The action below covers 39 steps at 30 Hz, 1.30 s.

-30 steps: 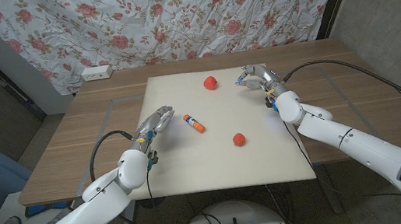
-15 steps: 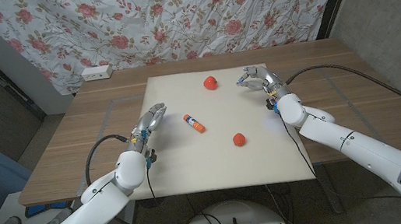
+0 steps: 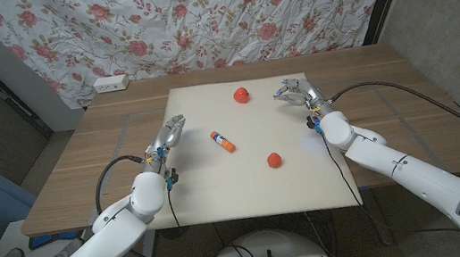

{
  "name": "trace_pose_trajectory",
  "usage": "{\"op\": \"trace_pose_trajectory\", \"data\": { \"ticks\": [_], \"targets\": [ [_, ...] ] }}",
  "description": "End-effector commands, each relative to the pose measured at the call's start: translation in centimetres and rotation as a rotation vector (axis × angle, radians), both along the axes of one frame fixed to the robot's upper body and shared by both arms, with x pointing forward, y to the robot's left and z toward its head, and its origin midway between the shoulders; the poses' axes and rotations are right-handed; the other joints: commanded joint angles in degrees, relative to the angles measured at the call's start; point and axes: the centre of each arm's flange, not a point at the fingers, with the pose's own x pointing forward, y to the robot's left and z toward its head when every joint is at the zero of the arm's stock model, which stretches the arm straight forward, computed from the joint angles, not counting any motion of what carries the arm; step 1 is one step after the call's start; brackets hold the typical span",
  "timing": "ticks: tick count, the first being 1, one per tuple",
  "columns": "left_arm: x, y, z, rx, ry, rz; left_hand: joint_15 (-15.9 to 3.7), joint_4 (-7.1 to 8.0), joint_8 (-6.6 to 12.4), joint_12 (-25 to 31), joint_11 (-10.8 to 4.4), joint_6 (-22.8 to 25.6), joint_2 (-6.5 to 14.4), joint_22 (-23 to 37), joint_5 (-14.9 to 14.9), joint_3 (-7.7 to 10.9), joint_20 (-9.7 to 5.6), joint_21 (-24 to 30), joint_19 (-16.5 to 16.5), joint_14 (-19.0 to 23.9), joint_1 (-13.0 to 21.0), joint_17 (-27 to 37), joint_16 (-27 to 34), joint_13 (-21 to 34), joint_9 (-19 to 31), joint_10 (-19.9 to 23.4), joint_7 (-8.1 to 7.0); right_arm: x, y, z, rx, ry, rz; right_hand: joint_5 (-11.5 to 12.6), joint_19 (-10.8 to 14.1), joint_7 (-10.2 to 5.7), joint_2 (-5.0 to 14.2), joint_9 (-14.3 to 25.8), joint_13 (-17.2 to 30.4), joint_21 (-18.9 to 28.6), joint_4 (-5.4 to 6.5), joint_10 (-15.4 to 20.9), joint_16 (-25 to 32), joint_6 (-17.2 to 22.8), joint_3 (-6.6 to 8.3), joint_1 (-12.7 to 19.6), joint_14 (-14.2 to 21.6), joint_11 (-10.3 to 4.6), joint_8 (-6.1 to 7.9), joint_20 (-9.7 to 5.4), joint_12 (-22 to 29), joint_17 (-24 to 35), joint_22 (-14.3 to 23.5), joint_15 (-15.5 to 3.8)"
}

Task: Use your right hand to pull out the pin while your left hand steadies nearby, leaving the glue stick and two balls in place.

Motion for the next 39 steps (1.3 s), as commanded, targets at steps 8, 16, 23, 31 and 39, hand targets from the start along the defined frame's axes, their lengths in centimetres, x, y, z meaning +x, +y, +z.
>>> {"op": "trace_pose_trajectory", "data": {
  "ticks": [8,16,23,31,39],
  "targets": [
    [1.6,1.8,-0.5,-0.212,-0.028,-0.018,-0.36,0.04,0.02,0.0,0.40,0.1,6.3,0.2,-0.1,0.45,-1.09,-0.3,0.4,0.2,0.5,0.0,-0.2,0.0,0.0,0.4,0.12,-0.1,0.0,-0.8,0.173,-0.011,0.136,0.2,-0.5,-0.39,-0.07,0.1,0.1,-0.3,-0.08,-0.4,-0.4,1.1,-0.44,0.7,-0.7,-0.08,0.27,-0.62,-0.3,0.2,0.1,-2.67],
    [2.1,2.1,-0.6,-0.251,-0.033,-0.034,-0.37,-0.06,0.03,0.0,0.31,0.0,6.2,0.2,-0.1,0.47,-1.11,-0.4,0.3,0.1,0.5,-0.1,-0.2,0.0,0.0,0.4,0.06,0.0,-0.2,-1.1,0.208,-0.010,0.154,0.1,-0.9,-0.39,-0.75,0.0,0.1,-0.4,-0.47,-0.2,-0.5,1.2,-0.58,1.1,-0.3,-0.02,0.12,-0.60,-0.2,-0.1,0.1,-2.28],
    [2.3,2.2,-0.6,-0.253,-0.027,-0.038,-0.20,-0.14,0.05,0.0,0.37,-0.1,6.2,0.2,-0.1,0.51,-1.14,-0.5,0.2,0.3,0.5,-0.1,-0.2,0.0,0.0,0.4,0.12,0.0,-0.3,-1.4,0.243,-0.007,0.157,0.0,-1.9,-0.35,-1.31,-0.2,0.1,-0.6,-0.62,-0.2,-0.3,1.2,-0.72,1.5,0.9,0.47,-0.16,-0.51,-0.2,-0.6,0.1,-1.50],
    [2.6,2.3,-0.6,-0.251,-0.021,-0.047,-0.25,-0.23,0.08,0.0,0.32,-0.1,6.2,0.2,-0.1,0.58,-1.17,-0.6,0.1,0.4,0.6,-0.2,-0.2,0.0,0.0,0.4,0.13,0.0,-0.4,-1.9,0.284,0.003,0.160,0.0,-2.4,-0.33,-1.50,-0.3,0.0,-0.5,-0.46,-0.3,0.4,1.3,-0.89,1.8,3.9,0.93,-0.44,-0.21,-0.3,-1.2,0.0,-1.33],
    [2.8,2.5,-0.9,-0.269,-0.021,-0.048,-0.27,-0.31,0.10,0.0,0.38,-0.1,6.2,0.2,-0.1,0.65,-1.17,-0.6,0.1,0.4,0.6,-0.2,-0.2,0.0,-0.1,0.4,0.17,0.3,-0.8,-2.7,0.333,0.020,0.177,0.0,-2.7,-0.30,-1.34,-0.3,0.0,-0.5,-0.30,-0.6,0.2,1.4,-0.93,1.9,3.6,0.92,-0.57,-0.43,-0.4,-1.4,0.0,-1.96]
  ]
}}
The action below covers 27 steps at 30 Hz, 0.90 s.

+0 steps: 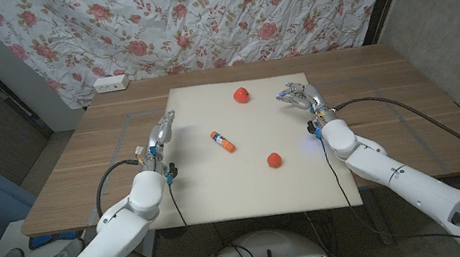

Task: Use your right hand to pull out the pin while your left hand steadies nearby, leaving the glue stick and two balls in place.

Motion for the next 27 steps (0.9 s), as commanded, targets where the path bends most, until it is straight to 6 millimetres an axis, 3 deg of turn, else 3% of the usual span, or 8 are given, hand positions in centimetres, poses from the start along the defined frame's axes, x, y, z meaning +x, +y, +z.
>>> {"op": "trace_pose_trajectory", "data": {
  "ticks": [1,3,27],
  "targets": [
    [0.4,0.2,-0.3,-0.023,0.000,-0.007,-0.25,-0.08,0.10,0.0,0.11,-0.2,6.2,0.2,-0.2,0.41,-1.18,0.0,0.1,0.4,0.6,0.1,0.0,0.0,-0.1,0.0,0.16,0.3,-0.5,-1.0,0.064,0.022,0.025,0.0,-0.3,-0.03,0.63,0.1,0.0,-0.1,-0.05,0.1,0.0,0.5,-0.20,0.0,-0.1,0.24,-0.37,-0.50,-0.2,0.0,0.1,-1.93],
    [0.4,0.2,-0.4,-0.026,-0.001,-0.007,-0.22,-0.10,0.12,0.0,0.04,-0.1,6.2,0.2,-0.2,0.44,-1.20,-0.1,0.0,0.4,0.7,0.1,0.0,0.0,-0.1,0.0,0.20,0.4,-0.7,-1.2,0.079,0.025,0.034,0.0,-0.3,-0.02,0.68,0.1,0.0,-0.1,0.01,-0.2,-0.4,0.5,-0.24,0.0,-0.7,0.20,-0.44,-0.73,-0.3,-0.1,0.1,-2.59],
    [0.0,-0.3,-1.3,-0.031,-0.001,-0.008,0.05,-0.15,0.21,0.0,0.08,0.0,6.2,0.2,-0.2,0.57,-1.16,-0.2,-0.2,0.6,0.7,0.1,0.0,0.0,-0.1,0.1,0.32,0.9,-1.0,-2.1,0.088,0.050,0.054,0.0,-0.4,-0.13,0.96,0.1,-0.1,0.1,0.17,-1.4,-1.3,0.1,-0.39,0.2,-2.3,-0.39,-0.89,-1.19,-0.6,-0.5,0.1,-2.85]
  ]
}}
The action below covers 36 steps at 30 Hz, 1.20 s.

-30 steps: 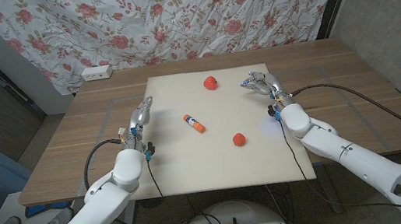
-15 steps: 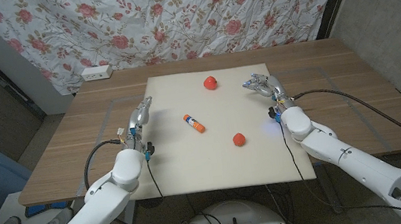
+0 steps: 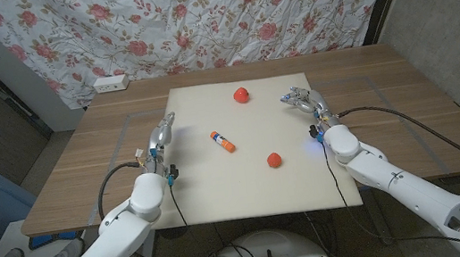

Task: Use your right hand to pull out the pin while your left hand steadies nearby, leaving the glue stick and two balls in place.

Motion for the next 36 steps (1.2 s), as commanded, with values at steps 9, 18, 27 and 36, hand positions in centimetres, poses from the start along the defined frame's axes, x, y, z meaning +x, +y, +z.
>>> {"op": "trace_pose_trajectory", "data": {
  "ticks": [9,18,27,36],
  "targets": [
    [-0.3,-0.4,-0.6,0.004,0.003,0.001,0.10,0.09,0.29,0.0,0.22,0.2,6.1,0.2,-0.2,0.37,-1.11,-0.2,-0.2,0.8,0.7,0.1,0.0,0.0,-0.1,0.2,0.50,0.0,0.1,-0.2,-0.024,0.008,0.034,0.0,-0.4,0.03,0.41,0.4,0.0,0.1,-0.10,-1.9,-0.9,-3.4,-0.56,0.9,-1.9,0.65,-1.30,-0.61,-0.4,-0.2,0.1,-2.34],
    [0.2,-0.5,-0.5,0.009,0.003,-0.010,0.13,0.09,0.35,0.0,0.26,0.4,6.1,0.2,-0.2,0.39,-1.17,-0.2,-0.2,1.0,0.7,0.1,0.1,0.0,-0.1,0.4,0.52,0.0,0.2,0.0,-0.044,0.012,0.042,0.2,-1.1,-0.17,-0.29,0.3,0.0,0.0,-0.22,-3.8,-1.8,-7.7,-1.09,1.3,-3.0,1.06,-3.19,-0.15,-0.5,-0.7,0.1,-1.60],
    [0.6,-0.5,-0.4,0.016,0.006,-0.015,0.16,0.11,0.34,0.1,0.25,0.5,6.1,0.2,-0.2,0.41,-1.14,-0.2,-0.2,1.1,0.6,0.1,0.1,0.0,-0.1,0.4,0.47,0.0,0.2,0.2,-0.061,0.017,0.052,0.4,-1.7,-0.07,-1.44,-0.5,0.0,0.0,0.03,-5.5,-2.5,-12.4,-1.85,0.8,-3.9,1.37,-5.92,0.46,-0.5,-1.0,0.1,-0.76],
    [0.7,-0.2,-0.2,0.019,0.005,-0.015,0.14,0.12,0.35,0.0,0.22,0.5,6.1,0.2,-0.2,0.44,-1.08,-0.2,-0.2,1.1,0.6,0.1,0.1,0.0,-0.1,0.4,0.47,0.2,0.4,0.4,-0.081,0.016,0.073,0.9,-2.6,-0.06,-2.48,-1.3,0.0,0.0,0.50,-7.5,-3.4,-17.6,-2.69,-0.5,-5.3,1.64,-9.12,1.05,-0.5,-1.1,0.1,0.10]
  ]
}}
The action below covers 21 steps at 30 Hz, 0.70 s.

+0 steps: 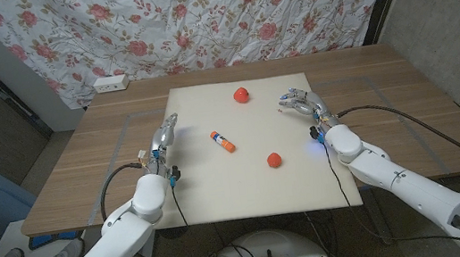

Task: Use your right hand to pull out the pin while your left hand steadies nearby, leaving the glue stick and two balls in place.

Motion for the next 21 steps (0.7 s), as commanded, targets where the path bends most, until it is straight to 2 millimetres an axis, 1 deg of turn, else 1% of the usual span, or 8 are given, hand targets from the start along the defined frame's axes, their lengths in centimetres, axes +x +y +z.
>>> {"op": "trace_pose_trajectory", "data": {
  "ticks": [1,5,6,8,10,11,18,21],
  "targets": [
    [0.3,0.2,0.3,0.006,0.000,-0.002,0.12,0.12,0.34,0.0,0.21,0.3,6.1,0.2,-0.2,0.44,-1.09,-0.2,-0.2,0.5,0.6,0.1,0.0,0.0,-0.1,0.4,0.29,0.2,0.2,0.3,-0.023,0.003,0.022,0.8,-0.5,0.00,-0.63,-0.3,0.1,0.0,0.45,-1.1,-0.4,-3.0,-0.62,-1.3,-0.7,0.05,-1.85,0.52,-0.1,0.0,0.1,0.14],
    [0.3,0.3,0.4,0.002,-0.007,-0.004,0.10,0.12,0.34,0.0,0.18,0.3,6.1,0.2,-0.2,0.46,-1.10,-0.2,-0.1,0.5,0.6,0.1,0.0,0.0,-0.1,0.5,0.28,0.1,0.2,0.6,-0.034,-0.005,0.032,1.0,-0.9,0.02,-0.95,-0.5,0.1,-0.1,0.75,-1.7,-0.7,-5.0,-0.98,-2.2,-1.1,0.15,-3.15,0.73,0.0,0.0,0.1,0.33],
    [0.3,0.4,0.4,0.002,-0.010,-0.005,0.11,0.12,0.34,0.0,0.23,0.3,6.1,0.2,-0.2,0.46,-1.11,-0.1,-0.1,0.5,0.6,0.1,0.0,0.0,-0.1,0.5,0.27,0.1,0.2,0.7,-0.039,-0.007,0.036,1.2,-1.1,0.09,-1.38,-0.7,0.1,0.0,0.97,-2.0,-0.9,-7.1,-1.36,-3.1,-1.3,0.30,-4.43,0.83,0.1,0.1,0.1,0.39],
    [0.3,0.4,0.5,-0.004,-0.016,-0.008,0.11,0.11,0.33,0.0,0.23,0.3,6.1,0.2,-0.2,0.46,-1.11,-0.1,0.0,0.5,0.6,0.1,0.0,0.0,-0.1,0.5,0.21,0.1,0.1,0.8,-0.047,-0.010,0.043,1.4,-1.4,0.04,-1.55,-0.7,0.1,-0.1,1.08,-2.5,-1.0,-8.2,-1.54,-3.6,-1.7,0.34,-5.14,1.03,0.0,0.1,0.1,0.74],
    [0.3,0.5,0.5,-0.011,-0.018,-0.009,0.15,0.11,0.33,0.0,0.26,0.3,6.1,0.1,-0.2,0.47,-1.13,-0.1,0.0,0.5,0.6,0.1,0.0,0.0,-0.1,0.5,0.20,0.0,0.1,0.9,-0.050,-0.009,0.050,1.6,-1.6,0.08,-1.73,-0.9,0.1,0.0,1.22,-2.8,-1.2,-10.0,-1.74,-4.3,-2.0,0.42,-6.30,1.05,0.1,0.1,0.1,0.85],
    [0.3,0.5,0.6,-0.018,-0.023,-0.009,0.13,0.10,0.32,0.0,0.25,0.3,6.1,0.1,-0.2,0.47,-1.13,-0.1,0.0,0.5,0.6,0.1,0.0,0.0,-0.1,0.5,0.18,0.0,0.0,1.0,-0.049,-0.007,0.054,1.8,-1.7,0.10,-1.79,-1.0,0.0,0.0,1.18,-3.3,-1.3,-11.7,-1.74,-4.6,-2.3,0.40,-7.44,1.05,0.0,0.2,0.1,0.95],
    [0.5,0.8,0.9,-0.043,-0.046,-0.023,0.13,0.09,0.25,0.0,0.19,0.2,6.0,0.1,-0.2,0.47,-1.08,-0.1,0.1,0.4,0.6,0.1,-0.1,0.0,-0.1,0.4,0.16,-0.3,-0.2,1.3,-0.069,-0.008,0.084,2.3,-2.9,0.12,-2.43,-1.2,0.0,-0.1,1.22,-5.1,-2.0,-16.7,-2.13,-6.0,-3.7,0.59,-10.75,1.33,-0.2,0.2,0.1,1.52],
    [0.7,1.0,1.2,-0.059,-0.057,-0.033,0.09,0.08,0.17,-0.1,0.23,0.0,6.0,0.1,-0.2,0.48,-1.07,-0.1,0.2,0.3,0.6,0.1,-0.1,0.0,-0.1,0.3,0.05,-0.5,-0.3,1.4,-0.057,-0.008,0.107,2.6,-3.6,0.18,-2.62,-1.2,0.0,-0.1,1.36,-6.2,-2.3,-19.6,-2.37,-7.0,-4.6,0.78,-12.61,1.52,-0.2,0.2,0.1,1.96]
  ]
}}
